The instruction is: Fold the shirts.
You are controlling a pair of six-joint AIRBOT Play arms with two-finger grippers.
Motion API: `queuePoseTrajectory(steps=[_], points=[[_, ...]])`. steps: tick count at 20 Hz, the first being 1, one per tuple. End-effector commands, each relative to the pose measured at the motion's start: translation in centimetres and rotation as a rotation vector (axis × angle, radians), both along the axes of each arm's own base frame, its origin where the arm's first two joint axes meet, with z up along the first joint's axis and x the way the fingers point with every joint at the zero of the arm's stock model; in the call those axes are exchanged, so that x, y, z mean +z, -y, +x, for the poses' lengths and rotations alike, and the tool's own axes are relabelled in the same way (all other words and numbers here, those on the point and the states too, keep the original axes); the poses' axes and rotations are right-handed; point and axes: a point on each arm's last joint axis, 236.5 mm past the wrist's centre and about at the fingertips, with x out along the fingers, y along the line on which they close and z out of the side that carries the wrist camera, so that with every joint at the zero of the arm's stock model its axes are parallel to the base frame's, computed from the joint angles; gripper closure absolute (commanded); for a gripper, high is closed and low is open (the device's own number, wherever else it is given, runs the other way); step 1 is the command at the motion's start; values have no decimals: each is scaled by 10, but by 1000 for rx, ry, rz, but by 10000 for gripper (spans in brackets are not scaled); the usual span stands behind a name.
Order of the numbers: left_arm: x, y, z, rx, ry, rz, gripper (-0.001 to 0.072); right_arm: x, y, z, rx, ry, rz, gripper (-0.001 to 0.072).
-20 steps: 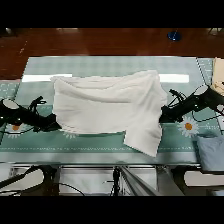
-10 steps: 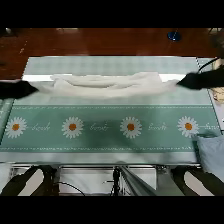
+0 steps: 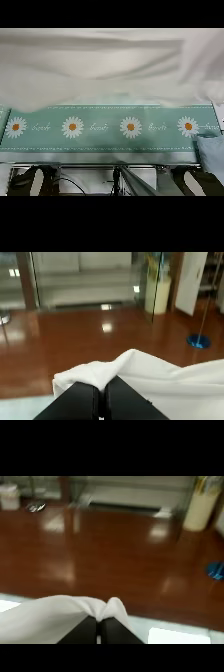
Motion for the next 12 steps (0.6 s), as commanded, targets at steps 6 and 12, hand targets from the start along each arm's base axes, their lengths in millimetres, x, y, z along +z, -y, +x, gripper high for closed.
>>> queuePoseTrajectory(steps=[6, 12], points=[[-23, 9, -53, 38, -138, 4, 670, -45, 28, -59, -145, -239, -45, 689], [-151, -39, 32, 89, -570, -43, 670, -155, 44, 27, -131, -657, -22, 689]])
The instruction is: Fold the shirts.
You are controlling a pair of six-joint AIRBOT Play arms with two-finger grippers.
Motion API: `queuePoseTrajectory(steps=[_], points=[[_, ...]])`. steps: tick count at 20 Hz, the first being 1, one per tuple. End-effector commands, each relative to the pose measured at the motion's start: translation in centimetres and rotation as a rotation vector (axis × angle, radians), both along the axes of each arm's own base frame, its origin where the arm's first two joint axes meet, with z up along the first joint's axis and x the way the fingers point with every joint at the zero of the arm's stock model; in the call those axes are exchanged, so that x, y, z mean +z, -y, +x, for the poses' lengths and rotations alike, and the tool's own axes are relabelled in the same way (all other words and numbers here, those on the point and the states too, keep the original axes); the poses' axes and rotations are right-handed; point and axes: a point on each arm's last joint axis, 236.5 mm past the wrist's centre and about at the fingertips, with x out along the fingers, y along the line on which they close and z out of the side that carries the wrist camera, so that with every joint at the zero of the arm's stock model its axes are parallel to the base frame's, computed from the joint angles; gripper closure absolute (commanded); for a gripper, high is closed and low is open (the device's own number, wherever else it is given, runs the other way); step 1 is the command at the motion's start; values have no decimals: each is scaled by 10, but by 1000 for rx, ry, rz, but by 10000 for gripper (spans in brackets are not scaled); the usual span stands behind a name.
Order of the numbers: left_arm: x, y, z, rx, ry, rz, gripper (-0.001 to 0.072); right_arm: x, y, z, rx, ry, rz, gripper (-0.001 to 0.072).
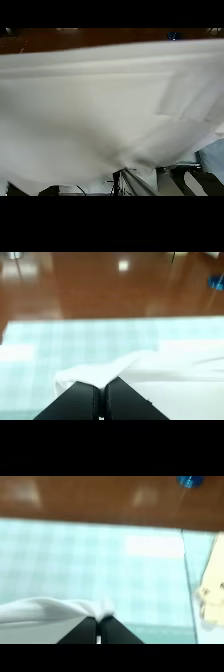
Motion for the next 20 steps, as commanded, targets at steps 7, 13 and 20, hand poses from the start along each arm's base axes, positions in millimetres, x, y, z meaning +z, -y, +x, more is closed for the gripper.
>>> queuePoseTrajectory(steps=[7, 13, 20], points=[[-181, -9, 170, -109, -420, -286, 670, -223, -4, 178, 89, -533, 199, 689], [-289, -8, 248, -123, -596, -306, 670, -249, -6, 264, 108, -361, 246, 689], [-326, -34, 305, -57, -497, -244, 669, -314, -20, 305, 152, -386, 94, 689]])
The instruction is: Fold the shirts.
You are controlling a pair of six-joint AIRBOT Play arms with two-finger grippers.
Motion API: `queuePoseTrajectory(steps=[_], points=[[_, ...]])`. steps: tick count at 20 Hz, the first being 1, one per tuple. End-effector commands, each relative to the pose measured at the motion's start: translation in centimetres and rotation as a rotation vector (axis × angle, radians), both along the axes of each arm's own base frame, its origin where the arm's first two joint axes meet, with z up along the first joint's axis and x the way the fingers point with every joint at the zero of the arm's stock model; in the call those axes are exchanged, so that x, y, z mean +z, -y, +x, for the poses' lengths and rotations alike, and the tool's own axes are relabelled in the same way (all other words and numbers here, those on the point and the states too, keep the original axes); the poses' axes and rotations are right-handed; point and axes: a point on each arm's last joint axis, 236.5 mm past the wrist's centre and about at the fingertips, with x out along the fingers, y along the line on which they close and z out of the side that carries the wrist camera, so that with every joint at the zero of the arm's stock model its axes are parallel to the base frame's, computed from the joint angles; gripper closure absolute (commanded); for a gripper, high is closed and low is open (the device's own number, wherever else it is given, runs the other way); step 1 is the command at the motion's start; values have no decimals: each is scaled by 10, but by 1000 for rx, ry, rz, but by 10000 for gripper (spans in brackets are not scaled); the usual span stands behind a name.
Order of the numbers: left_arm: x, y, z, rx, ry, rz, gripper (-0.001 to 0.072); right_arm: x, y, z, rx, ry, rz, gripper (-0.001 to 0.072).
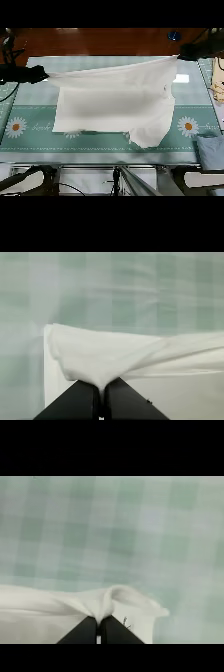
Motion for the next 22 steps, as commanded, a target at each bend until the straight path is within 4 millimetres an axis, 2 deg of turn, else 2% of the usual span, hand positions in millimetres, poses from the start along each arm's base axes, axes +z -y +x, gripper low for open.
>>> queuePoseTrajectory(steps=[1, 5, 7, 9, 11, 13, 16, 18, 20, 22], points=[[-3, -20, 34, 33, 121, 82, 670, -23, 0, 32, 6, 62, -76, 689], [14, -44, 62, 101, 265, 157, 669, -29, 6, 59, -45, 140, -65, 689], [2, -46, 66, 109, 250, 157, 669, -43, 6, 61, -45, 116, -64, 689], [-21, -40, 63, 84, 187, 143, 669, -66, -2, 56, -35, 47, -29, 689], [-46, -32, 59, 50, 121, 130, 669, -92, -6, 46, -20, -38, -15, 689], [-64, -28, 55, 33, 69, 118, 669, -109, -6, 41, -14, -86, -21, 689], [-80, -25, 38, -24, -12, 119, 669, -107, -7, 36, -7, -103, -20, 689], [-86, -18, 18, -70, -90, 94, 670, -103, -10, 20, 7, -157, -14, 689], [-96, -15, -2, -120, -173, 99, 670, -111, -13, -2, 23, -257, -5, 689], [-101, -15, -9, -127, -206, 101, 670, -121, -12, -9, 24, -296, -8, 689]])
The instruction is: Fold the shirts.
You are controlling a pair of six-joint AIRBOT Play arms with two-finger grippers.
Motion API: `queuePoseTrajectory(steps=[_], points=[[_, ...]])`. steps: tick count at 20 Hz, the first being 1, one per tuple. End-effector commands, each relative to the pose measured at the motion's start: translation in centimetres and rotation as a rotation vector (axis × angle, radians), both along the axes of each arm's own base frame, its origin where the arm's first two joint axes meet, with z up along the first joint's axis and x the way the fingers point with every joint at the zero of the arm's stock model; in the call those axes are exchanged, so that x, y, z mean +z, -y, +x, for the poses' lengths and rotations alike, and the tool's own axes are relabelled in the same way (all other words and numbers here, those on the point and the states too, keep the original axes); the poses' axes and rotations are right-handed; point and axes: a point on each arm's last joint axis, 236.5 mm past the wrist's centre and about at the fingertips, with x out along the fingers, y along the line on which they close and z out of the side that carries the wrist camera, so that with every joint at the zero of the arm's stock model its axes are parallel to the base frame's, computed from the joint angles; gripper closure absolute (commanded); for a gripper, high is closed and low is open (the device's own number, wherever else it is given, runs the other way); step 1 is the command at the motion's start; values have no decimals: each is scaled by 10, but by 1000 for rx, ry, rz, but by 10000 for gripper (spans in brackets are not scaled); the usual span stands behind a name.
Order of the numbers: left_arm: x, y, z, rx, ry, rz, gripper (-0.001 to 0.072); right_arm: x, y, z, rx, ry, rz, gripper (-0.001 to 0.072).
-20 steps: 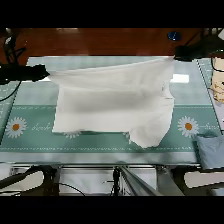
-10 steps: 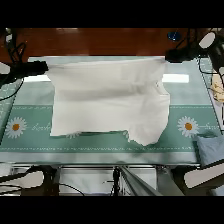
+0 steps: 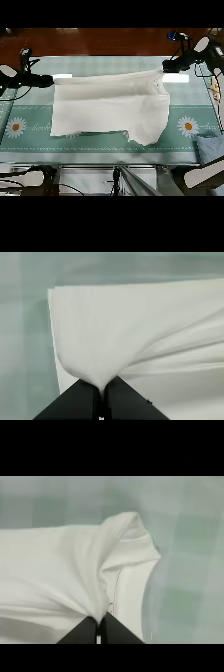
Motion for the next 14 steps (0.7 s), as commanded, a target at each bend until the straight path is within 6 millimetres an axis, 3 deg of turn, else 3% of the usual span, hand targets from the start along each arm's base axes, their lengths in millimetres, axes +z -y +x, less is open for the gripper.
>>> queuePoseTrajectory(steps=[1, 6, 9, 12, 13, 14], points=[[-12, 3, -23, -18, -108, -11, 670, -20, -2, -25, -2, -120, 10, 689], [-15, 2, -28, 6, -141, -25, 670, -60, 2, -54, -16, -251, -4, 688], [-36, 5, -42, 15, -239, -46, 669, -60, 0, -50, -24, -233, 7, 688], [-49, 8, -44, 20, -272, -68, 667, -57, -8, -44, -32, -210, 45, 688], [-49, 7, -42, 23, -265, -65, 658, -56, -11, -41, -36, -199, 57, 688], [-49, 6, -39, 28, -254, -62, 602, -55, -13, -36, -42, -180, 68, 687]])
